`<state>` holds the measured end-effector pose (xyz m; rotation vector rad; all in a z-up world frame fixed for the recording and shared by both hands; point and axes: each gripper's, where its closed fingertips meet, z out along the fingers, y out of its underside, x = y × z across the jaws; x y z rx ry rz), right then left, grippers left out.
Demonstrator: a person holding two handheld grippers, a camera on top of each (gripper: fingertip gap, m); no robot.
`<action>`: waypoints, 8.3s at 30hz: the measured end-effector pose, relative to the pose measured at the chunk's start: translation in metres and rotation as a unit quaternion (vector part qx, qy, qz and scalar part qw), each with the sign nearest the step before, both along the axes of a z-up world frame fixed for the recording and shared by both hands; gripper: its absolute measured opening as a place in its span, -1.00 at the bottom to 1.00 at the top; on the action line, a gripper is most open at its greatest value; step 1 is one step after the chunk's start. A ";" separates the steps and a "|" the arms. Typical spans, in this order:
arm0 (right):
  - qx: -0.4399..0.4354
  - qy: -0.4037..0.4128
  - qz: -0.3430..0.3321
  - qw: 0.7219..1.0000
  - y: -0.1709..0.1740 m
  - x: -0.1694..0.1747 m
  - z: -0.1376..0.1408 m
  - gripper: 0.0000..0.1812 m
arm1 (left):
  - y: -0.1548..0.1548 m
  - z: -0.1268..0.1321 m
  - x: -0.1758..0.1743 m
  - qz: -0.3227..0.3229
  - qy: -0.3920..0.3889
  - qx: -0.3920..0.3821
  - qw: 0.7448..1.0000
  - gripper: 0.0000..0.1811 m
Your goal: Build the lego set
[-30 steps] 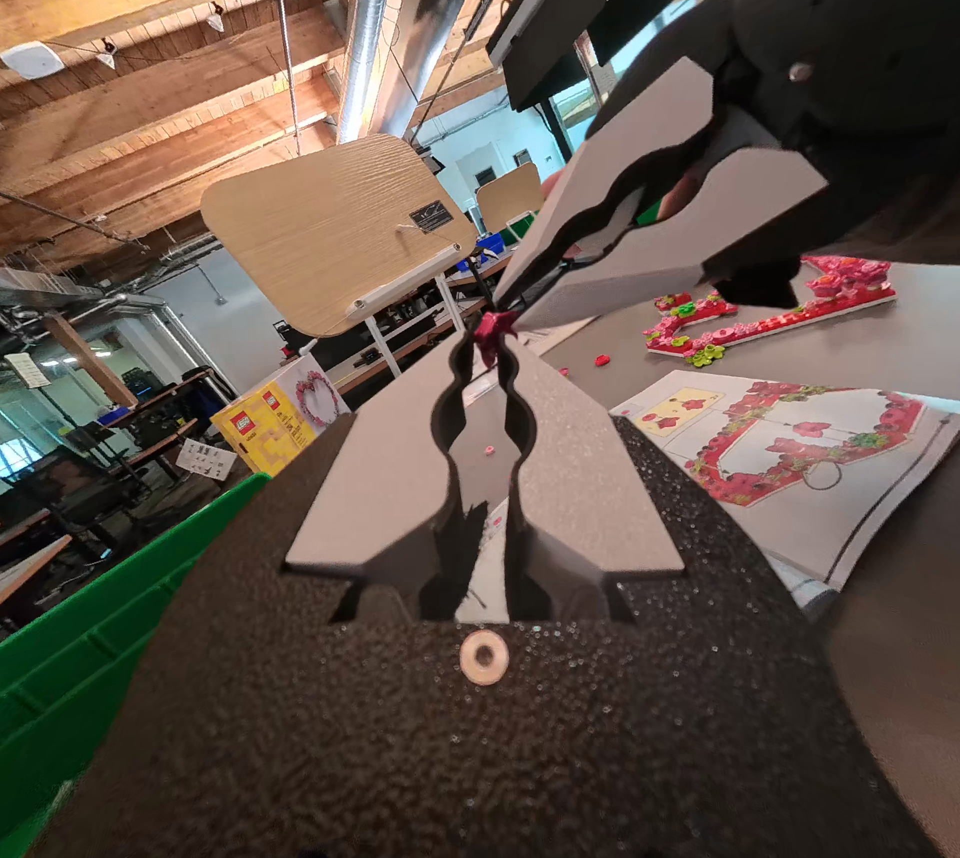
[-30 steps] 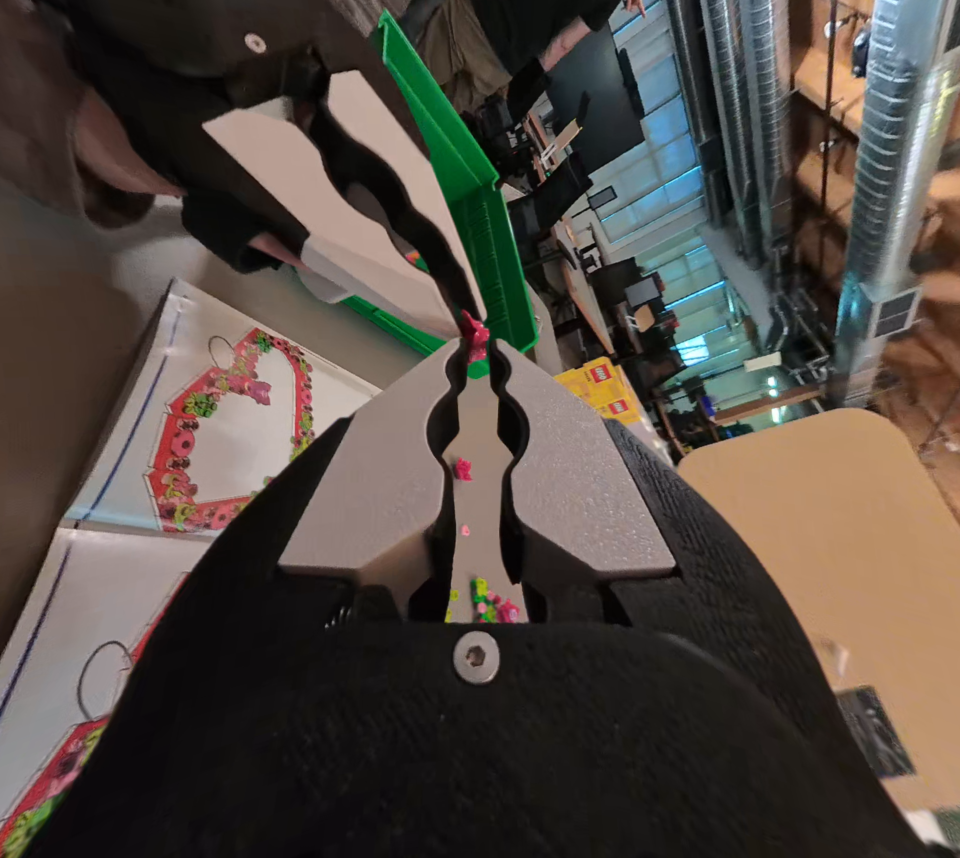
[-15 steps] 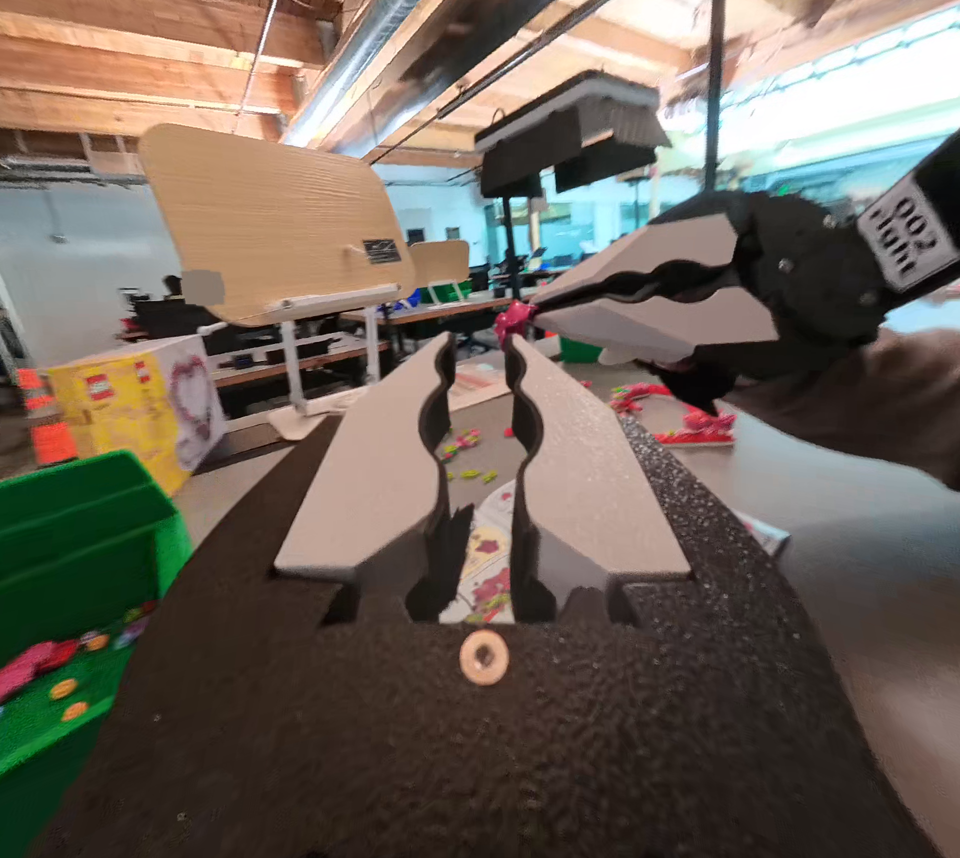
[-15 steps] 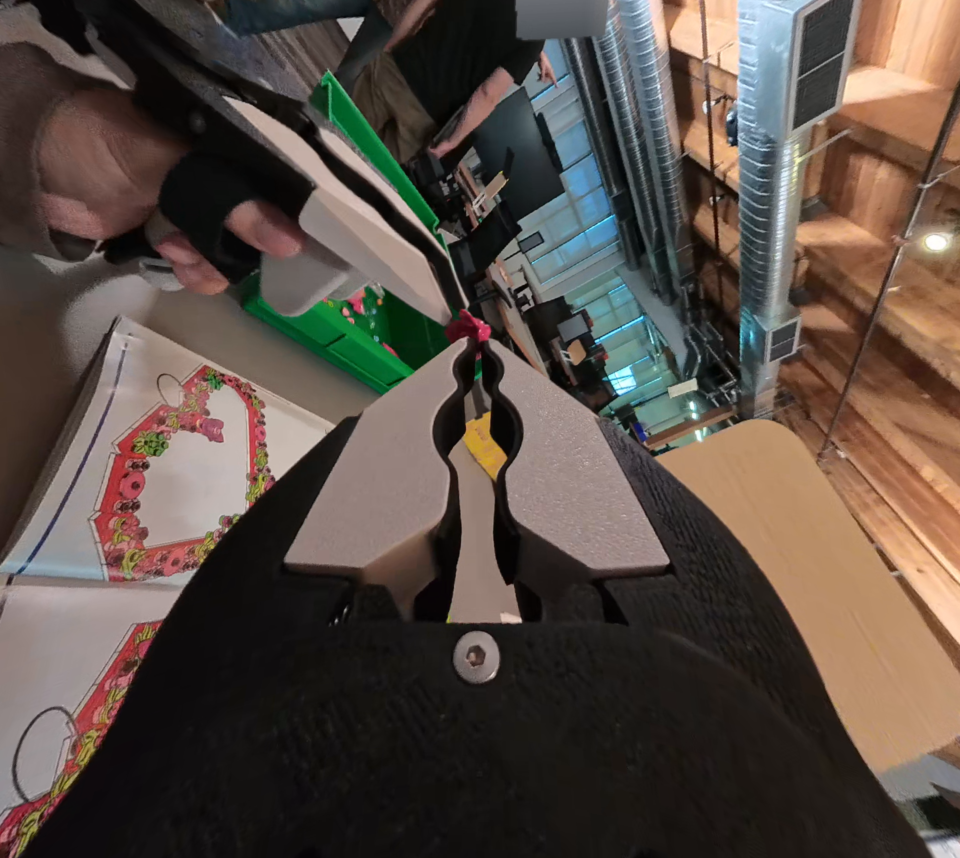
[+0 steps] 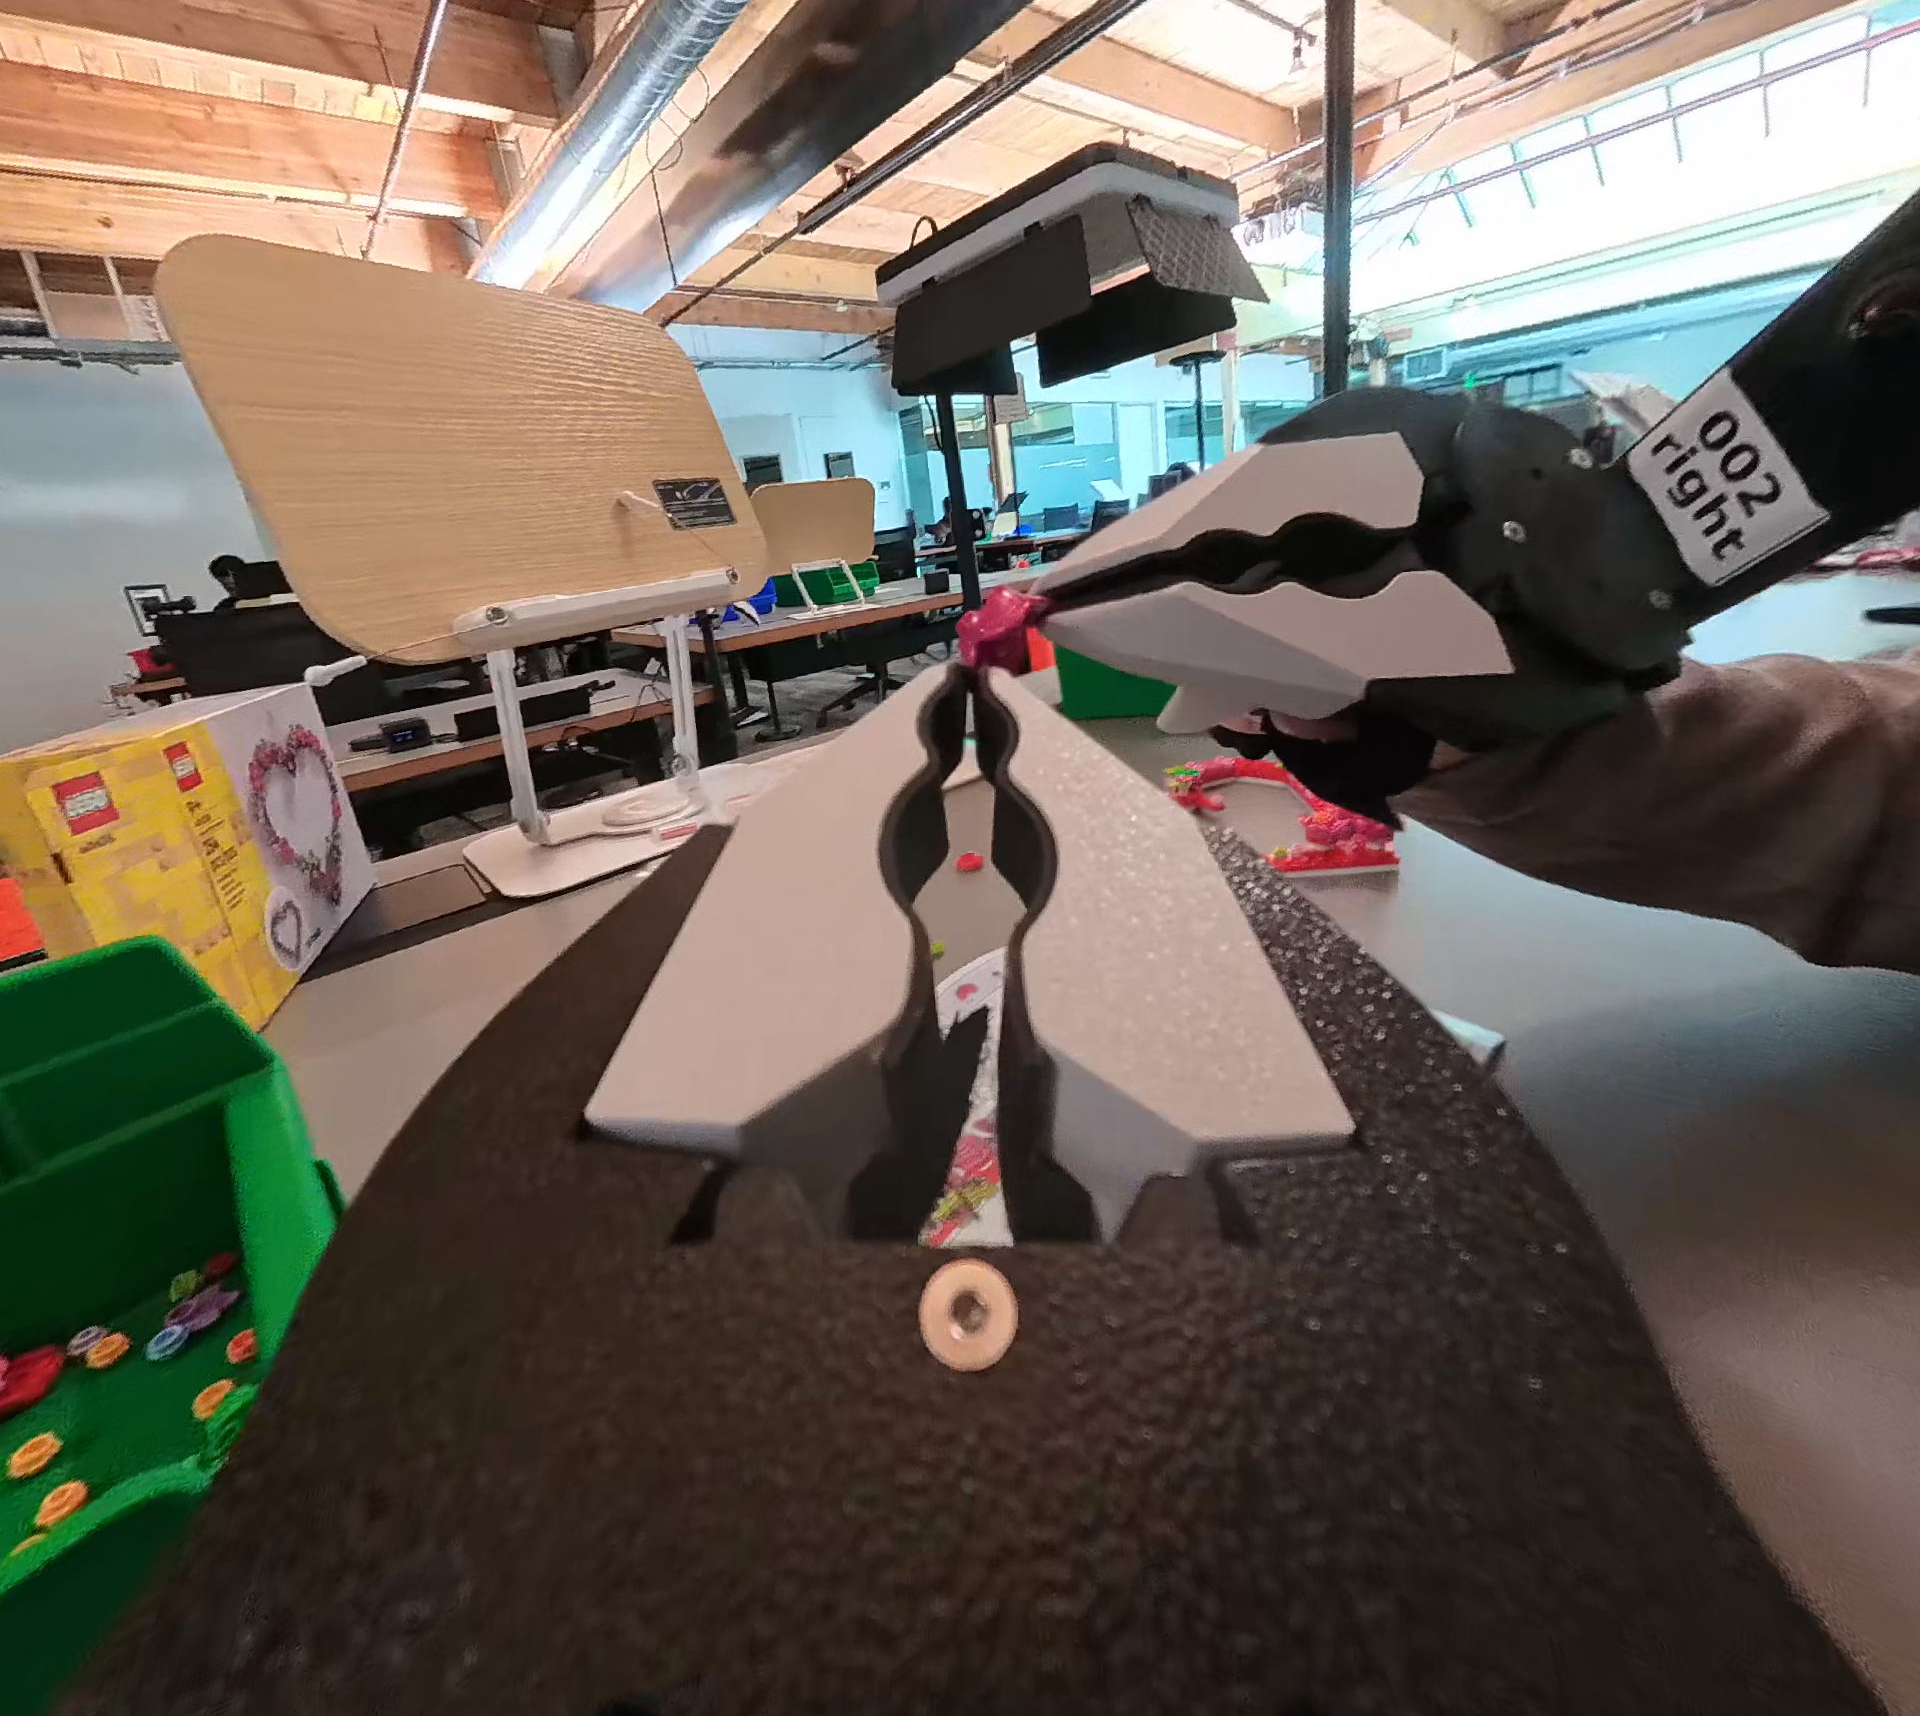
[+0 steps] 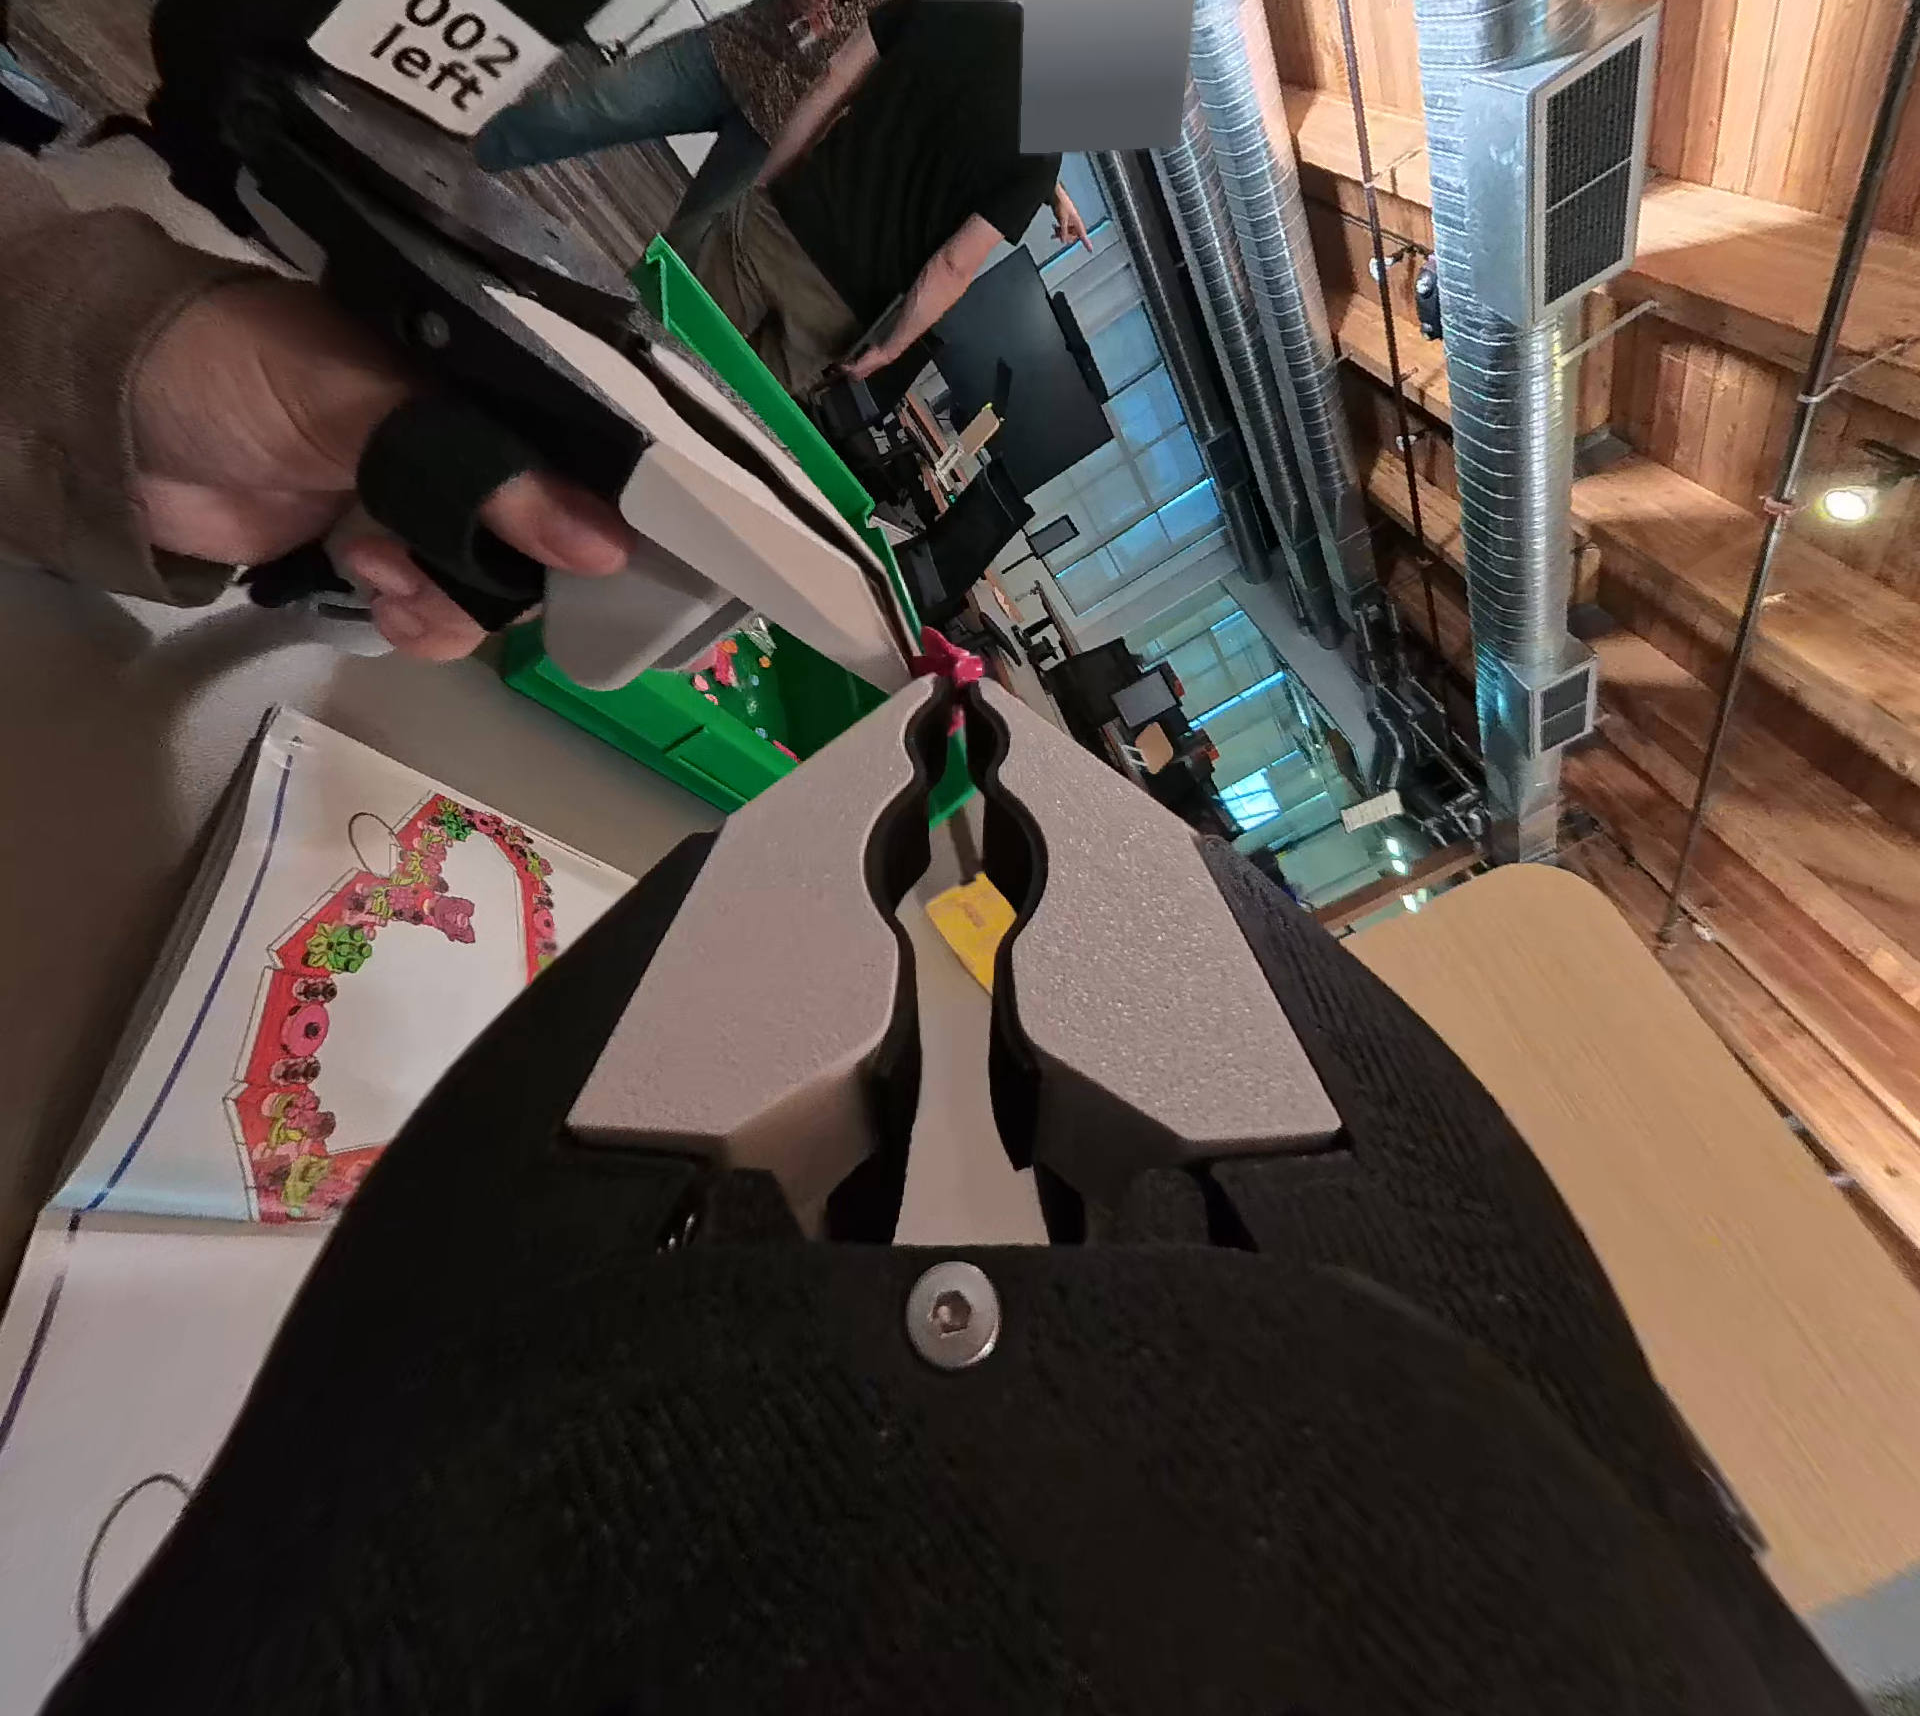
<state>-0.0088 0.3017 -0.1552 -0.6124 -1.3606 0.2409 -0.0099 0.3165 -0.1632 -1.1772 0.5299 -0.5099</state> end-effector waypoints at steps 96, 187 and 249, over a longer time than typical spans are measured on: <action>-0.357 -0.409 0.131 0.830 -0.203 0.056 0.129 -0.85 | -0.211 0.137 0.057 0.009 0.069 0.369 0.927 -1.00; -0.081 -0.159 0.035 0.983 -0.170 0.045 0.127 -0.44 | -0.172 0.127 0.043 -0.023 -0.005 0.261 0.965 -1.00; -0.137 0.485 -0.323 0.801 0.140 0.360 0.028 -0.29 | -0.027 0.049 0.040 0.072 0.056 0.084 0.992 -1.00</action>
